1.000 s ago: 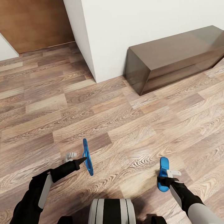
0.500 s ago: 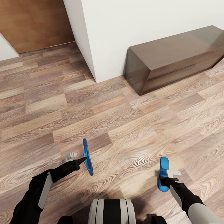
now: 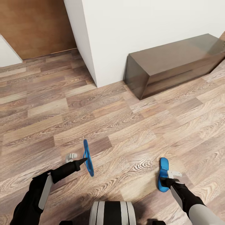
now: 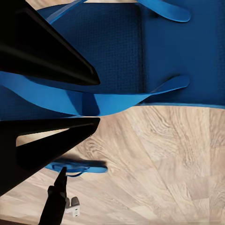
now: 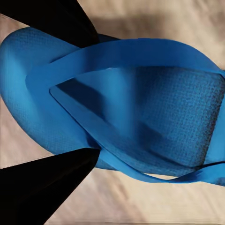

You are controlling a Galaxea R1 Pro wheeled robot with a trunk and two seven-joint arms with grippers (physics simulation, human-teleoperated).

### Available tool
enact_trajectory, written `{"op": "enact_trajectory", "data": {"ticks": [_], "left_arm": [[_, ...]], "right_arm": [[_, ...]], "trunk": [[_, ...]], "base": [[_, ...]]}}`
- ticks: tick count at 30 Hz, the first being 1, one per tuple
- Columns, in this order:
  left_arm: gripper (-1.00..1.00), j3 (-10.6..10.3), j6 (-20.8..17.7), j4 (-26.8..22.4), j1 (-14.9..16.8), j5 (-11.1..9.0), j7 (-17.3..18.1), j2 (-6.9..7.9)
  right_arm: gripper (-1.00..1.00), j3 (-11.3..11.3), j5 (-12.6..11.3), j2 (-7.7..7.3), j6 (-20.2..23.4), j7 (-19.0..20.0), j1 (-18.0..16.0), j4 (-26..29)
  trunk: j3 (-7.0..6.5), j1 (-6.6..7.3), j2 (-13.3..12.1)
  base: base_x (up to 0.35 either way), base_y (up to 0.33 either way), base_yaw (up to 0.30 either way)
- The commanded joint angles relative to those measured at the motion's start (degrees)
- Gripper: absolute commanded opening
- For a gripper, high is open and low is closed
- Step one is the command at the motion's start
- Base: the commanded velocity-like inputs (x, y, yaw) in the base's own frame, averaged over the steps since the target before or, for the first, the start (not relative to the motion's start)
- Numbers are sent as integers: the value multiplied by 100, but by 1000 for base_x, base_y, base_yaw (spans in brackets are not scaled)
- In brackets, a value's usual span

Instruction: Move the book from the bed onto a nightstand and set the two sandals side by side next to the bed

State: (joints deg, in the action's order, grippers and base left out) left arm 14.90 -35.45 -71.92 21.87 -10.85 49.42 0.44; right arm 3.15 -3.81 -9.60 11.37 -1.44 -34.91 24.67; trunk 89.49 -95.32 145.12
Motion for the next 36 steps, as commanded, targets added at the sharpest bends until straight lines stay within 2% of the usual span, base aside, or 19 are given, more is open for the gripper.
{"op": "enact_trajectory", "data": {"ticks": [1,22,26,29,31,34,36], "left_arm": [[-100,4,-32,2,2,-14,7,0],[-100,4,-32,4,2,-14,-10,0],[-100,-23,-32,108,2,-13,-13,0],[-100,-138,-32,144,2,-7,-25,0],[-100,-231,-32,155,2,-11,-171,0],[-100,-321,-32,159,2,-13,-337,0],[-100,-373,-32,163,2,-14,-365,0]], "right_arm": [[-100,2,-40,-1,32,-15,1,11],[-100,21,-92,-30,114,117,1,102],[-100,47,-108,-54,242,790,1,122],[-100,68,-110,-72,707,1435,1,207],[-100,82,-109,-81,1074,1830,1,510],[-100,87,-113,-85,1245,2086,1,800],[-100,89,-114,-92,1386,2501,1,864]], "trunk": [[-20,3,0],[-485,57,-29],[-574,68,-34],[-640,75,-38],[-684,80,-41],[-751,88,-45],[-795,93,-47]], "base": [[0,0,0],[0,0,0],[0,0,0],[0,0,0],[0,0,0],[0,0,0],[0,0,0]]}}
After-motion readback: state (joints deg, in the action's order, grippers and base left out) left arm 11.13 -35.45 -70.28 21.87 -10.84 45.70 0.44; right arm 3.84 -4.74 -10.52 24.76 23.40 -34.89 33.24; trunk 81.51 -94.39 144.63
